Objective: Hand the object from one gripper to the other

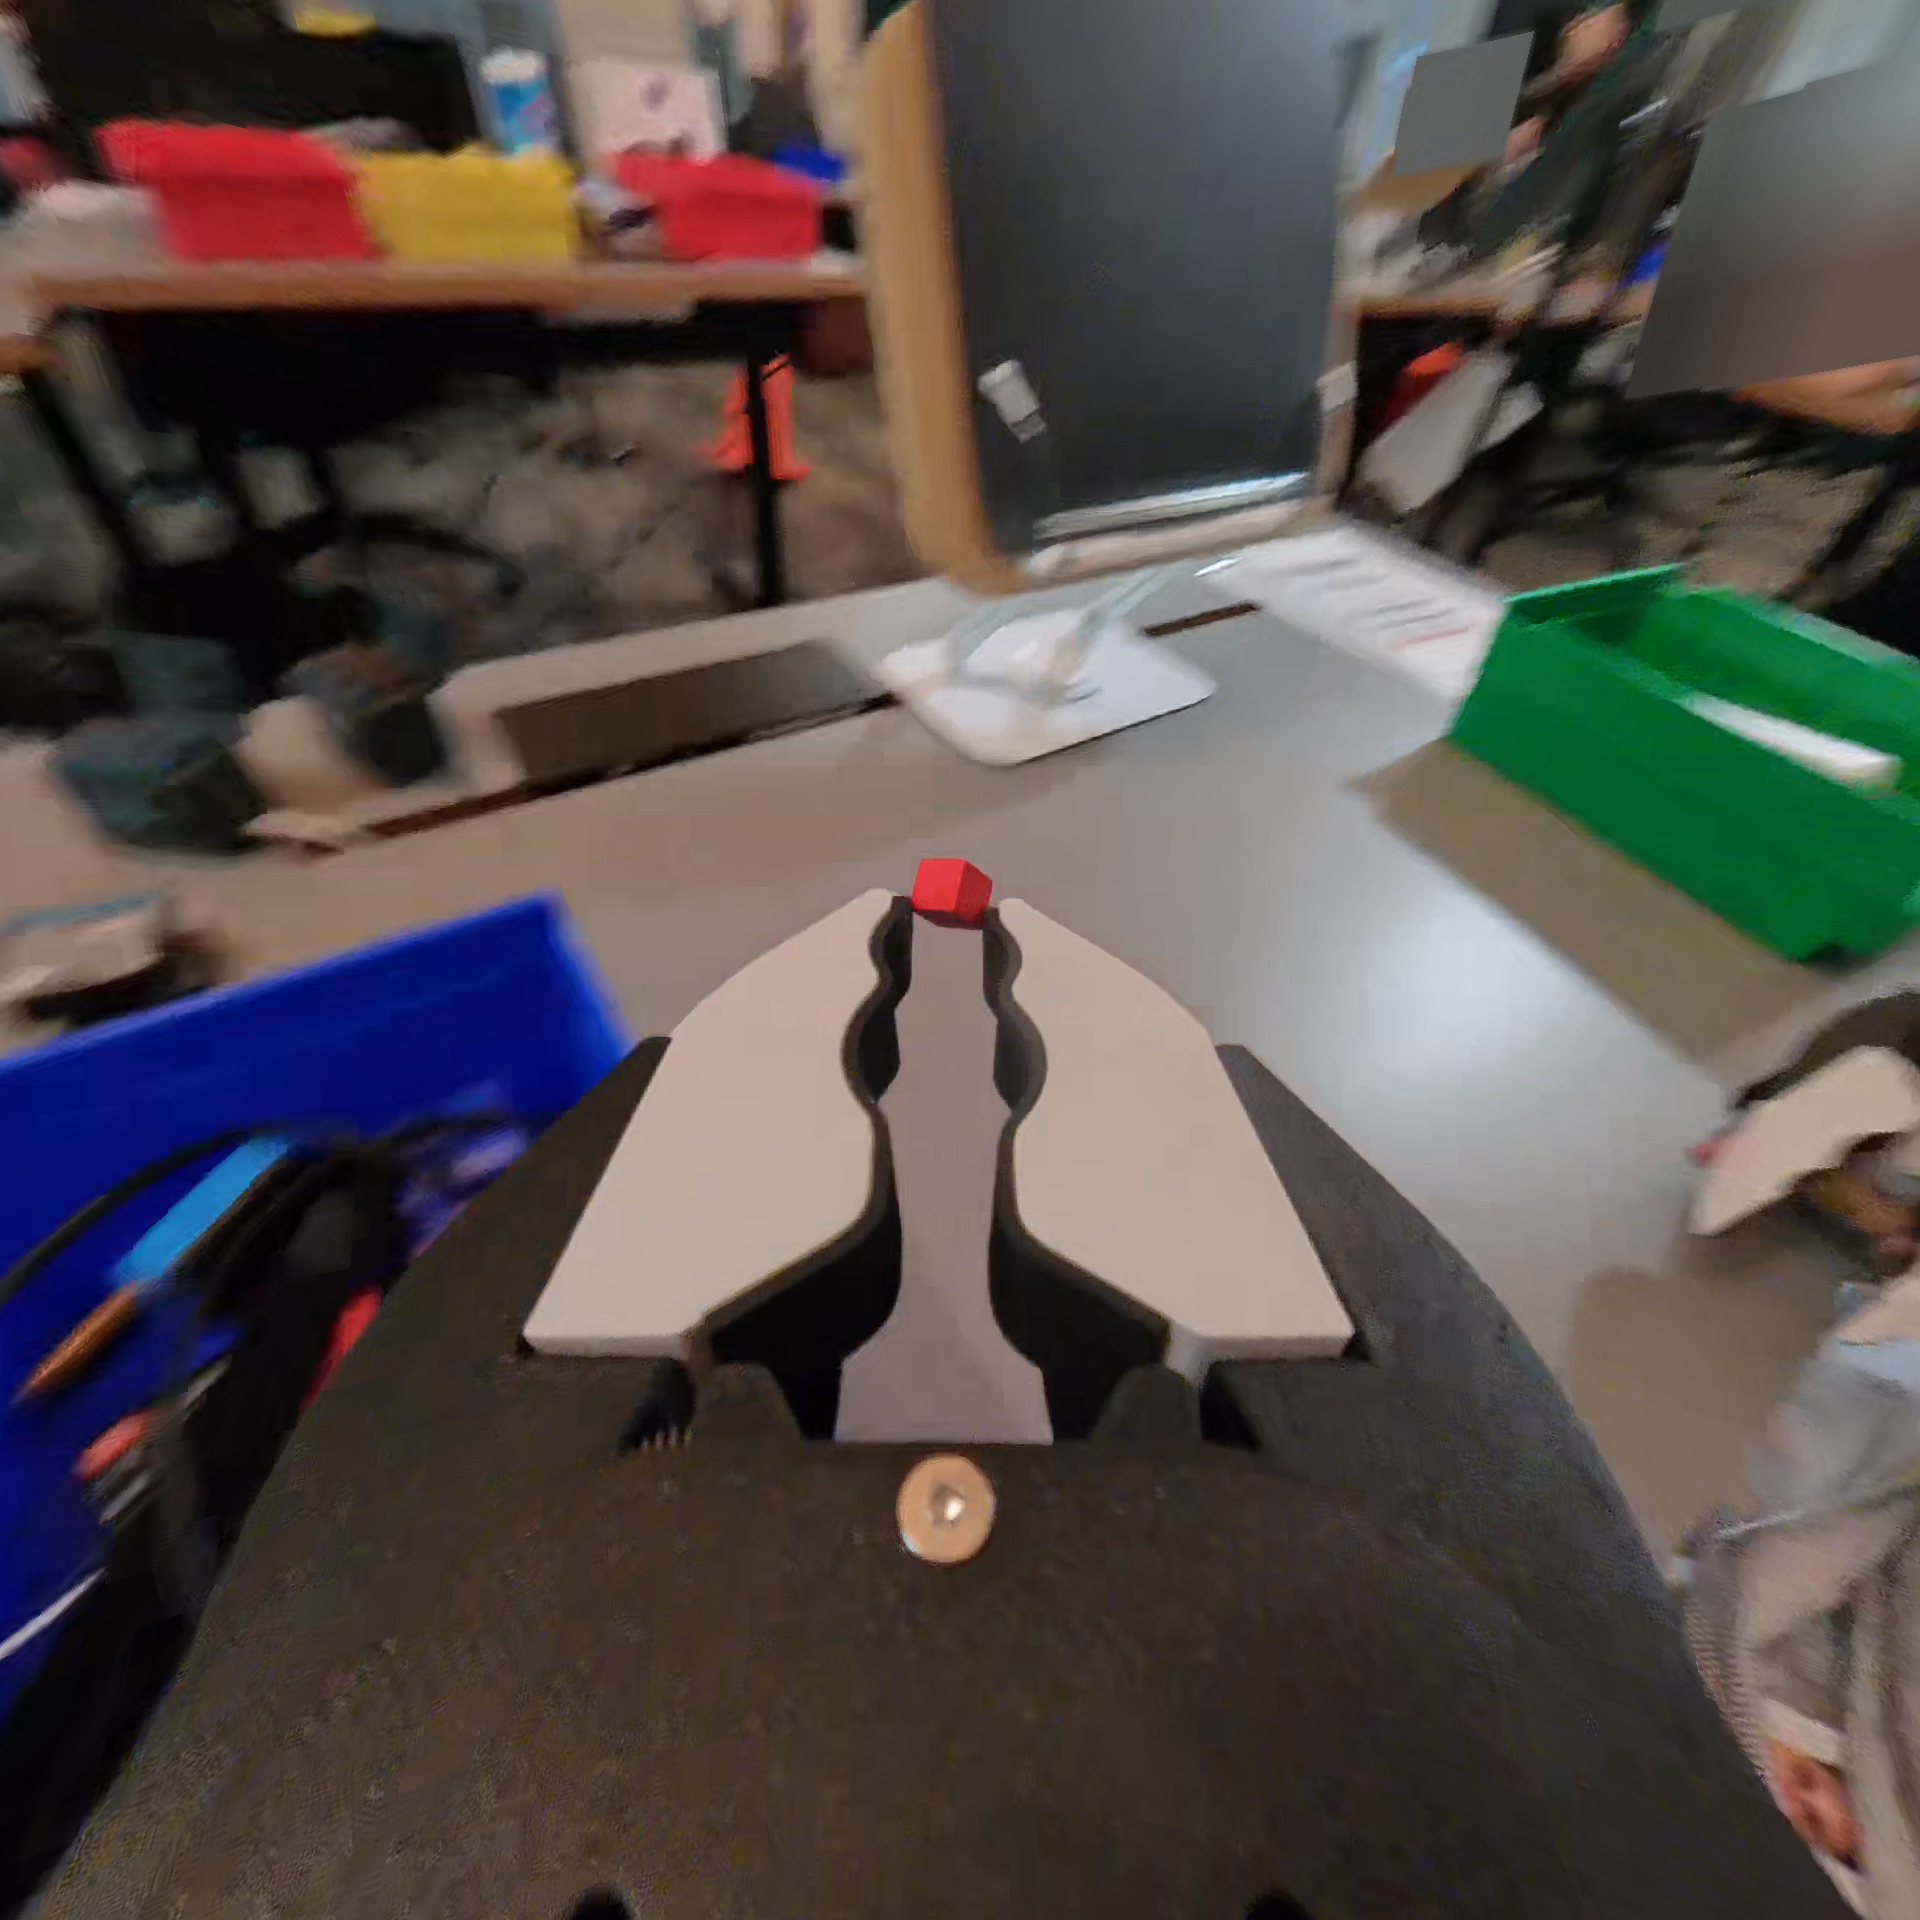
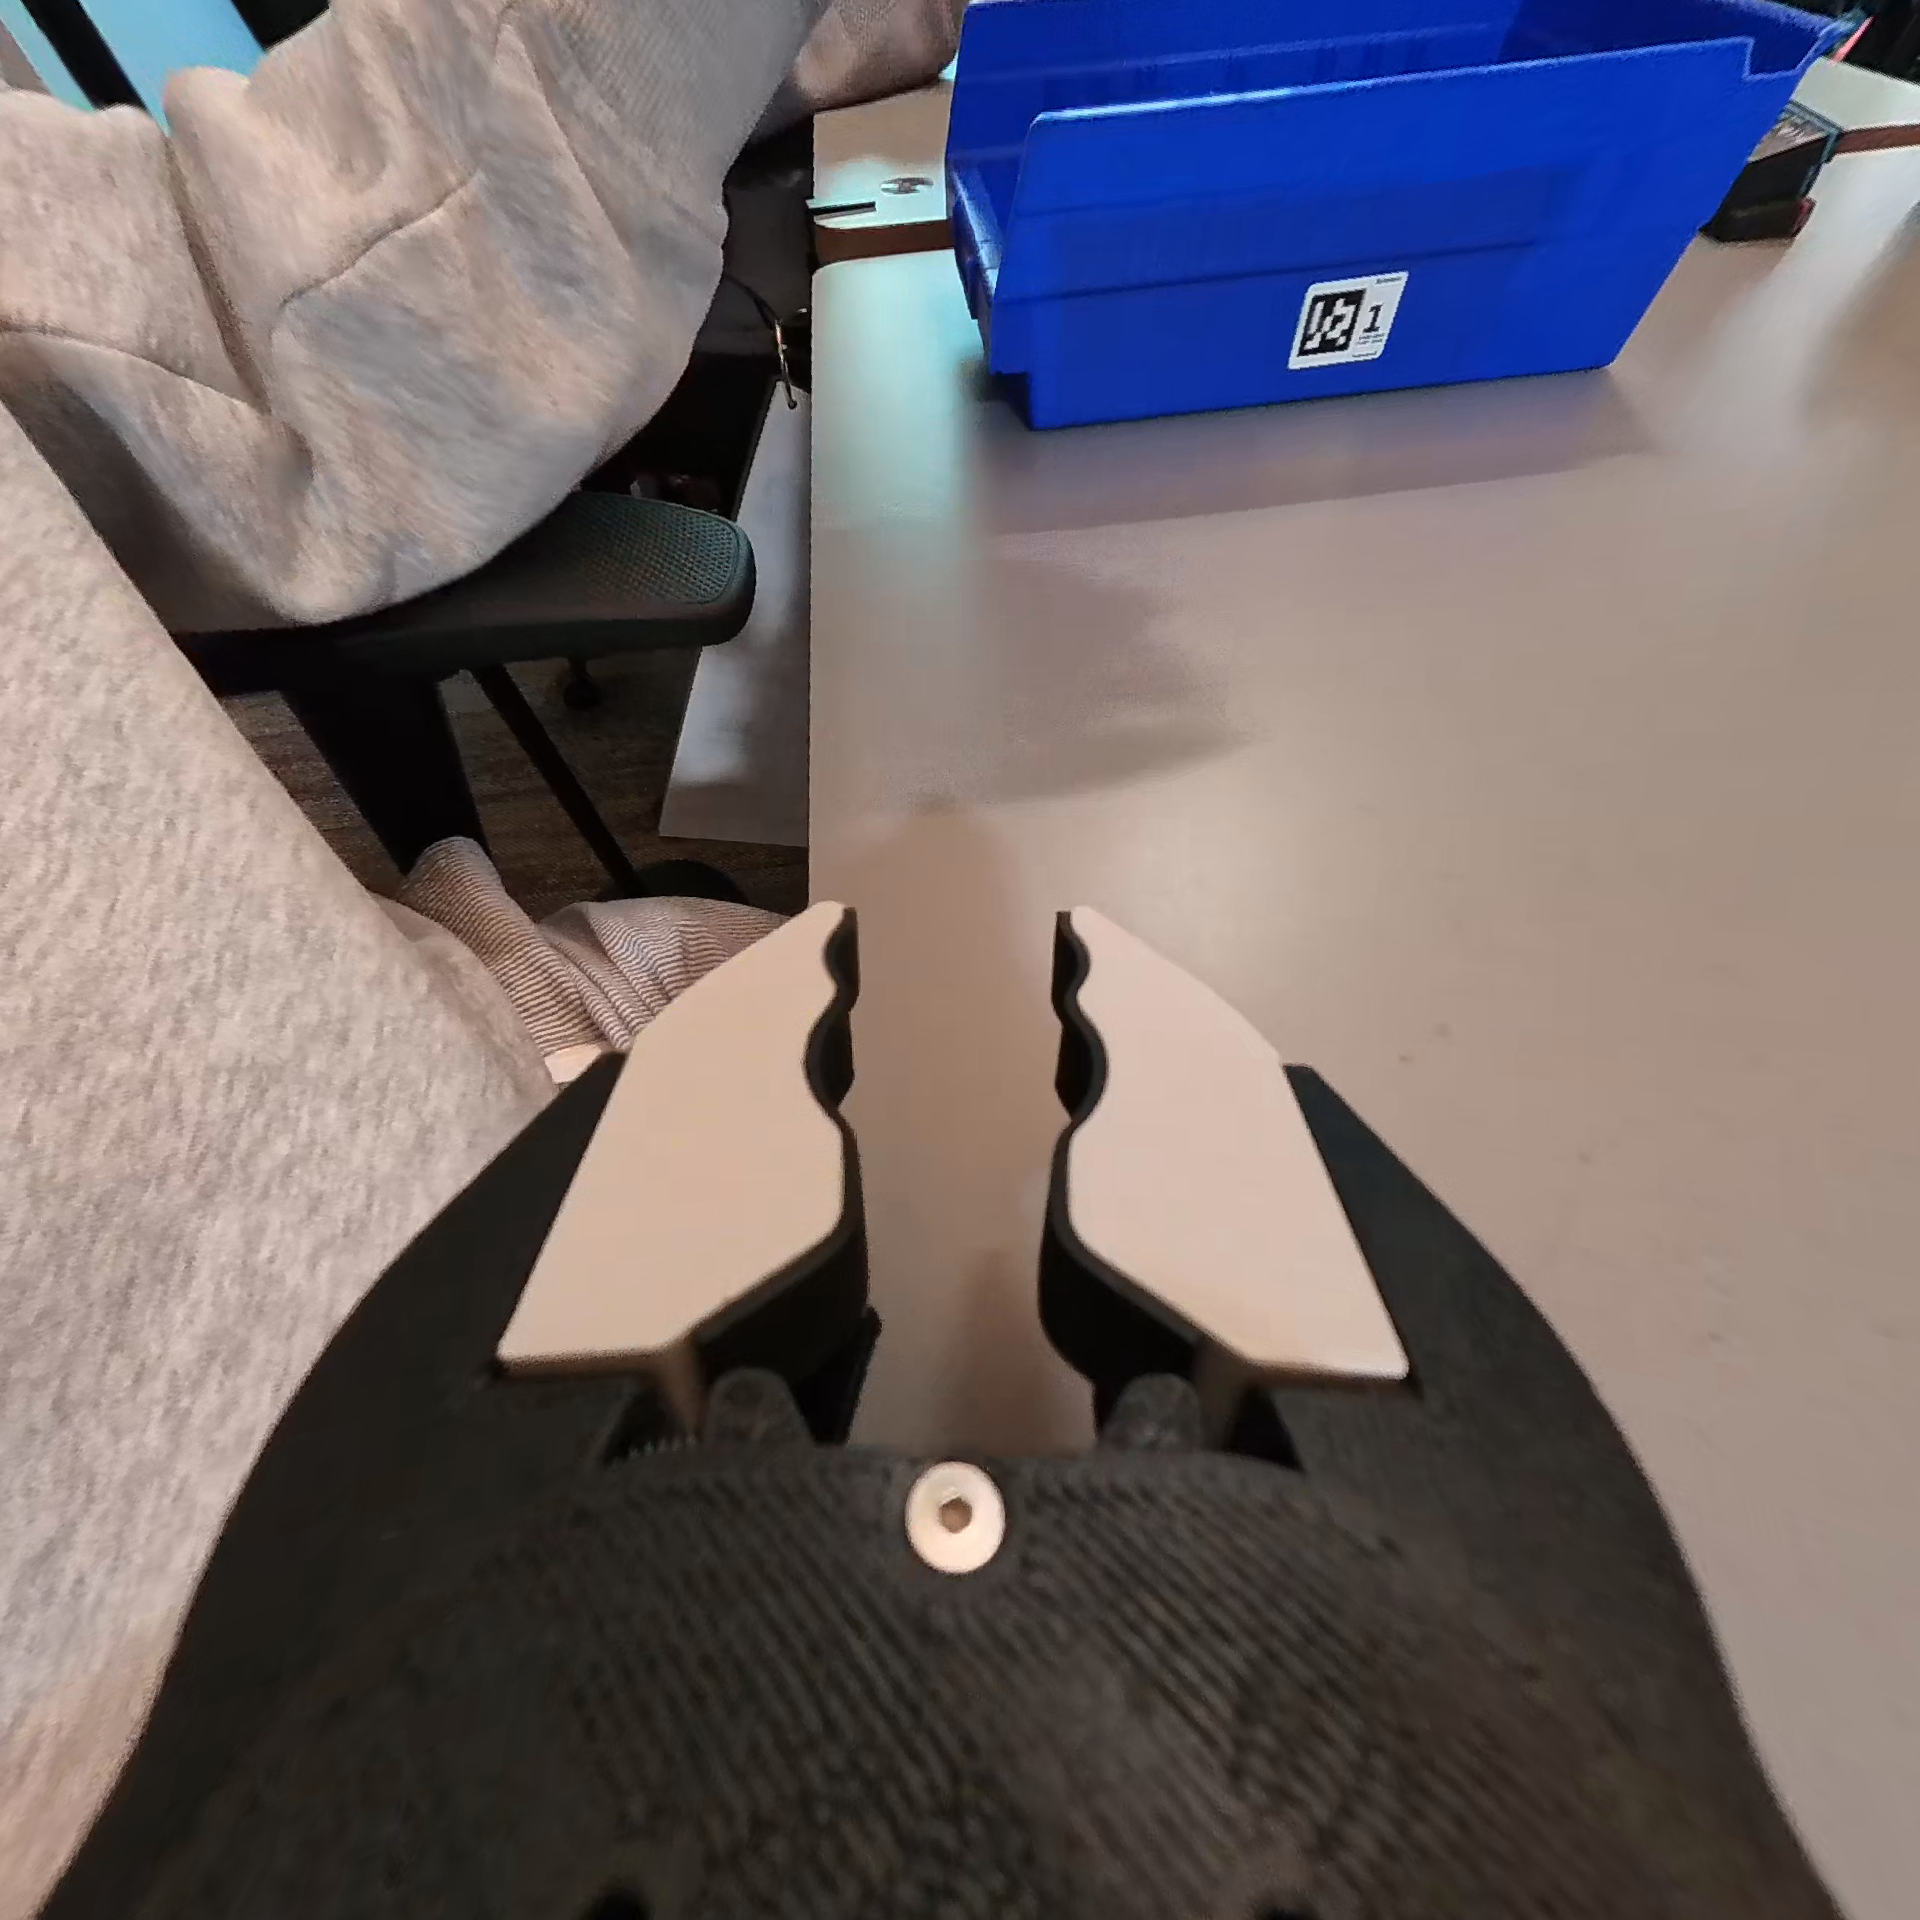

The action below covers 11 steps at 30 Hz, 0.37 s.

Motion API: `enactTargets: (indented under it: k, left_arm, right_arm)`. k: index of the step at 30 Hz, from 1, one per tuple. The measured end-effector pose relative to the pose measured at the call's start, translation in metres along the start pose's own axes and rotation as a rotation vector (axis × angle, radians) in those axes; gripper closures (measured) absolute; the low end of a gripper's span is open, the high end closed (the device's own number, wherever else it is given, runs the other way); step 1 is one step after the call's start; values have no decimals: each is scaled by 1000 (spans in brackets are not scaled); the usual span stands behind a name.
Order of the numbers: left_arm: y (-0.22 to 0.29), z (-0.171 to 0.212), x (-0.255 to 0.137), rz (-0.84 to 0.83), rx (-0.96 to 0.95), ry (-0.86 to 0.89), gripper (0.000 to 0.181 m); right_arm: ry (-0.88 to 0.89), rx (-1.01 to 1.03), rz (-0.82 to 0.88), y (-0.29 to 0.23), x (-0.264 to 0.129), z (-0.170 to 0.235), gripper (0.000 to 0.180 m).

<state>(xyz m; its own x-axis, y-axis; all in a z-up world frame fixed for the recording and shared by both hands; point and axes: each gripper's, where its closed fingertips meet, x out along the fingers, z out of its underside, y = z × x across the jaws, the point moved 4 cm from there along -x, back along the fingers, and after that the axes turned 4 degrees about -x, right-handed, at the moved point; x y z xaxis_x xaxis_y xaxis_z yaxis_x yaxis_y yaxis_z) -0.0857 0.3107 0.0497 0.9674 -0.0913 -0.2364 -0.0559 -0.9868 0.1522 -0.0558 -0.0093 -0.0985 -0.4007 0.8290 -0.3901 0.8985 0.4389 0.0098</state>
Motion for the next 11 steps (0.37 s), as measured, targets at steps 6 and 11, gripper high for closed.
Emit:
enactTargets:
  k: [6,11]
  left_arm:
    - [132,5,70,483,-67,42,167]
    - [234,68,123,925,-385,-60,167]
  right_arm:
    - [139,23,165,30,-32,-14,138]
    - [199,-124,374,59,-80,-14,130]
